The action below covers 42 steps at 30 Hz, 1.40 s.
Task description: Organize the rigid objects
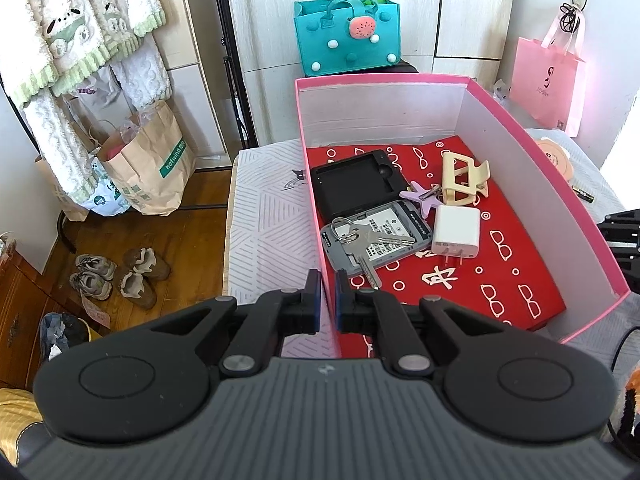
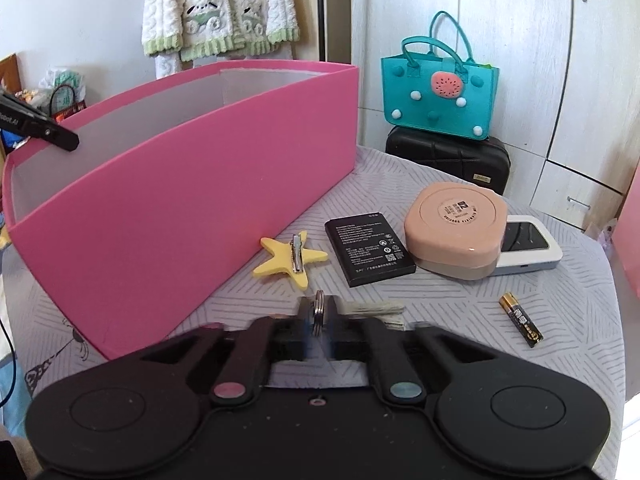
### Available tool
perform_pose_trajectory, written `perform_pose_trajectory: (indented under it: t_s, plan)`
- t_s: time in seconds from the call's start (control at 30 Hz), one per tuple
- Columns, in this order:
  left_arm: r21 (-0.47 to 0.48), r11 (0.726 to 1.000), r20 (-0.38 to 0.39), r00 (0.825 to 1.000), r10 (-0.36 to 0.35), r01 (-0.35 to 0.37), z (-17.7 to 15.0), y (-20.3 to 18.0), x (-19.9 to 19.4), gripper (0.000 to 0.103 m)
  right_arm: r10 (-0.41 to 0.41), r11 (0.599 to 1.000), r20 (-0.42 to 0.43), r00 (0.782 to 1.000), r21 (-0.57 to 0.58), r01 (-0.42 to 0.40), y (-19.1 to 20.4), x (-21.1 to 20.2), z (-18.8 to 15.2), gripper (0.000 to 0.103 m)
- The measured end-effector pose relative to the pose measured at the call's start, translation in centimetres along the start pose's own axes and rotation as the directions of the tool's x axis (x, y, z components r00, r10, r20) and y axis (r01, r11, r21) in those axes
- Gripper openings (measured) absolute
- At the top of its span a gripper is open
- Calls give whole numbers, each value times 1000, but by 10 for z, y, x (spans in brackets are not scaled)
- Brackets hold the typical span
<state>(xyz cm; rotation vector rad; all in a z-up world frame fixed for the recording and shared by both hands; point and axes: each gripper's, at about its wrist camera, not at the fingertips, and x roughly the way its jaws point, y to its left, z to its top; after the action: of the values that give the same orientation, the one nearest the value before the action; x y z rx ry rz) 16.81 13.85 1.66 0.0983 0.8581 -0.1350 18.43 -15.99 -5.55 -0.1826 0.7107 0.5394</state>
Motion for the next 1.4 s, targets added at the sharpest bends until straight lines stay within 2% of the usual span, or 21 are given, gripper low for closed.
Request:
perform_pose_trajectory:
  t_s: [0.13,0.37,0.47,0.6,0.7,0.83,1.07,1.4]
  plan:
    - [11,1000,7,1000,-2,2,0,-1,-2,6,11,999,52,999,42,-13,1,-19,11,5]
    - [45,999,11,1000,-13,12,-1,-2,-6,6,34,999,156,987,17,-37,12,-59,50,5]
    - [63,998,11,1000,-6,5,-1,-5,-6,6,37,999,211,977,-9,-36,23,-74,68,5]
    - [63,998,20,1000,-8,7,-3,-4,-7,7,53,998,300,952,-44,-42,36,-91,94,5]
    - [51,999,26,999,-19,18,-3,-2,-7,7,112,993,331,937,-56,-99,43,-96,109,5]
    - [43,999,32,999,-31,30,-5,2,-8,7,183,983,323,929,-71,-169,55,-85,122,5]
    - [53,998,36,998,-42,40,-6,3,-8,7,232,973,226,946,-66,-223,71,-32,129,5]
    - [16,996,15,996,-85,85,-3,11,-7,8,166,985,142,976,27,-171,59,37,157,5]
